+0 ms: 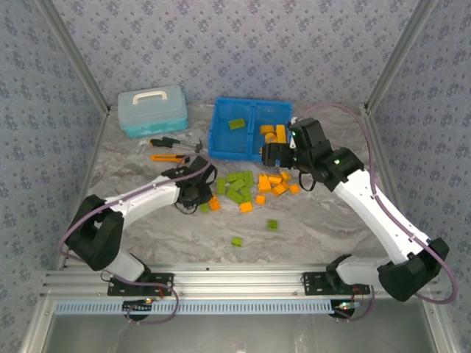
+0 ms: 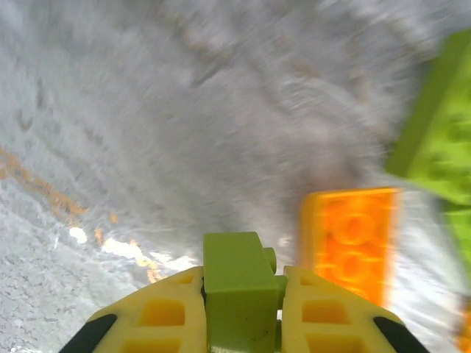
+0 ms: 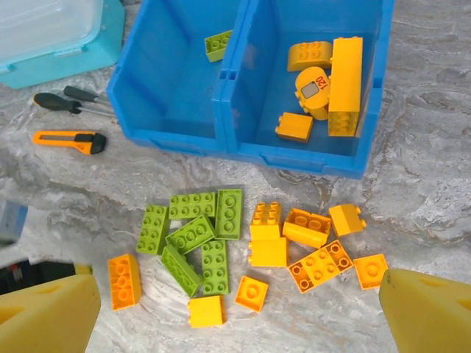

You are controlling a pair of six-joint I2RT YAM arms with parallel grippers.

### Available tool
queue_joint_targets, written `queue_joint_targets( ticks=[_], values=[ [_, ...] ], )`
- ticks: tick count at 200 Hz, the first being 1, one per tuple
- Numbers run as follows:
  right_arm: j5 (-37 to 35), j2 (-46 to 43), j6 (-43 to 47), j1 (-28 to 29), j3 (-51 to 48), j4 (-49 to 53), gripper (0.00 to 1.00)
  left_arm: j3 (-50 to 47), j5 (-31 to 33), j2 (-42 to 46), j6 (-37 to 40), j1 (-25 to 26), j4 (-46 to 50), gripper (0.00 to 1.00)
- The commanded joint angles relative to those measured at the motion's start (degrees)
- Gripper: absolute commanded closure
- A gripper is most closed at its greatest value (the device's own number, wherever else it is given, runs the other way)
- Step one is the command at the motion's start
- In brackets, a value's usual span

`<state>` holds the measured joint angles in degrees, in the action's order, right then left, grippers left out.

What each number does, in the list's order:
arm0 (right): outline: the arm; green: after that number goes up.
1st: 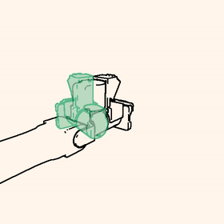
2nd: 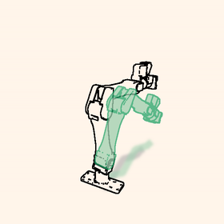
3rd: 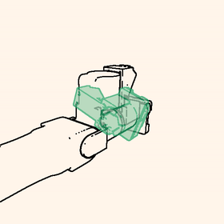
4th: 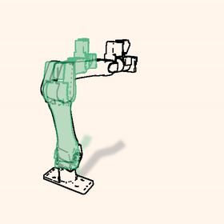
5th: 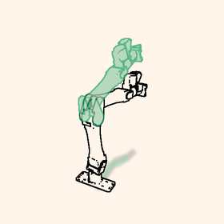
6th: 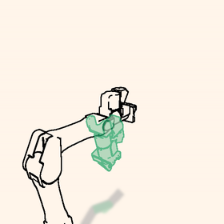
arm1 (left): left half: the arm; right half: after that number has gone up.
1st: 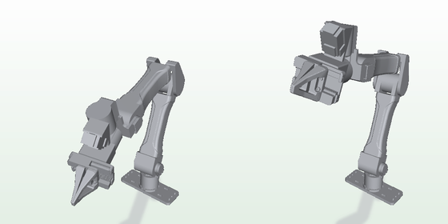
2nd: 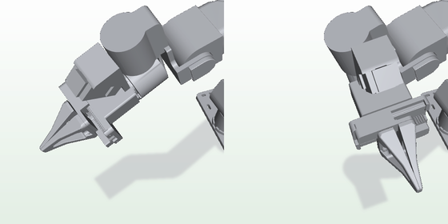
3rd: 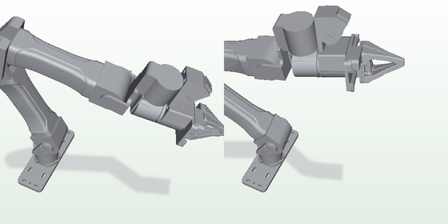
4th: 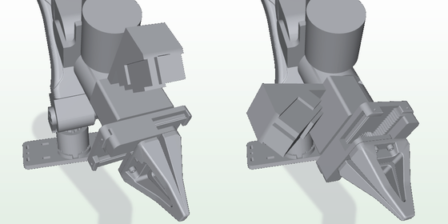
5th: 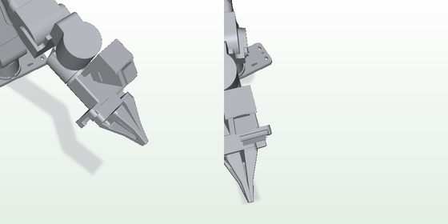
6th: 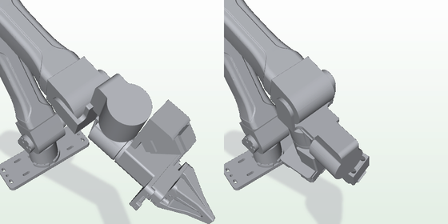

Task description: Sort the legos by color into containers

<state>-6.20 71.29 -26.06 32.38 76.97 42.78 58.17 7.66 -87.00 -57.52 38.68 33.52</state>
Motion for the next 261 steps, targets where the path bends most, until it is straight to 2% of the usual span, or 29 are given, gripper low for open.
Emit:
queue_joint_targets(
  ticks=[1, 14, 37, 79, 101, 115, 143, 158, 175, 204, 220, 239, 261],
  values=[
    [-0.47, -3.68, -2.62, 1.0, -0.21, 2.1, 0.0, 11.58, 2.74, -0.7, 6.78, -0.74, 2.53, 0.89],
    [-0.66, -5.12, -3.83, 1.37, -1.18, 2.62, 0.0, 19.21, 2.78, -5.03, 9.81, -2.06, 4.29, 0.93],
    [-1.37, -7.56, -4.98, 2.15, -2.87, 2.99, 0.0, 34.82, 4.03, -15.04, 14.69, -4.74, 5.77, 0.93],
    [-3.52, -11.25, -6.51, 3.16, -4.23, 6.22, 0.0, 70.83, 3.82, -40.64, 21.75, -8.96, 12.08, 0.92],
    [-4.82, -13.62, -7.37, 3.39, -5.48, 7.22, 0.0, 91.5, 3.69, -53.66, 25.18, -9.14, 17.9, 0.9],
    [-5.36, -14.81, -7.71, 3.34, -6.21, 7.57, 0.0, 98.09, 3.34, -58.46, 25.42, -9.3, 18.82, 0.85],
    [-5.23, -15.39, -8.12, 3.39, -5.92, 8.14, 0.0, 96.79, 0.99, -58.84, 22.84, -10.06, 17.04, 0.74],
    [-4.67, -15.31, -8.22, 3.48, -5.55, 7.63, 0.0, 96.63, -0.69, -57.61, 23.69, -9.87, 16.36, 0.61],
    [-4.42, -14.98, -8.23, 3.52, -5.04, 7.24, 0.0, 96.47, -0.68, -54.85, 25.65, -9.3, 15.97, 0.52],
    [-3.96, -14.41, -8.44, 3.74, -4.64, 6.52, 0.0, 93.07, 0.4, -48.13, 28.0, -8.41, 16.66, 0.42],
    [-3.58, -14.12, -8.33, 3.86, -4.77, 5.87, 0.0, 89.46, 1.29, -43.45, 28.57, -7.71, 18.13, 0.41],
    [-4.06, -13.23, -7.93, 3.85, -5.23, 5.81, 0.0, 81.01, 2.79, -36.01, 29.03, -6.09, 19.18, 0.41],
    [-3.88, -12.46, -7.95, 3.84, -6.1, 5.48, 0.0, 60.5, 5.65, -23.6, 28.25, -3.16, 14.27, 0.41]
  ],
)
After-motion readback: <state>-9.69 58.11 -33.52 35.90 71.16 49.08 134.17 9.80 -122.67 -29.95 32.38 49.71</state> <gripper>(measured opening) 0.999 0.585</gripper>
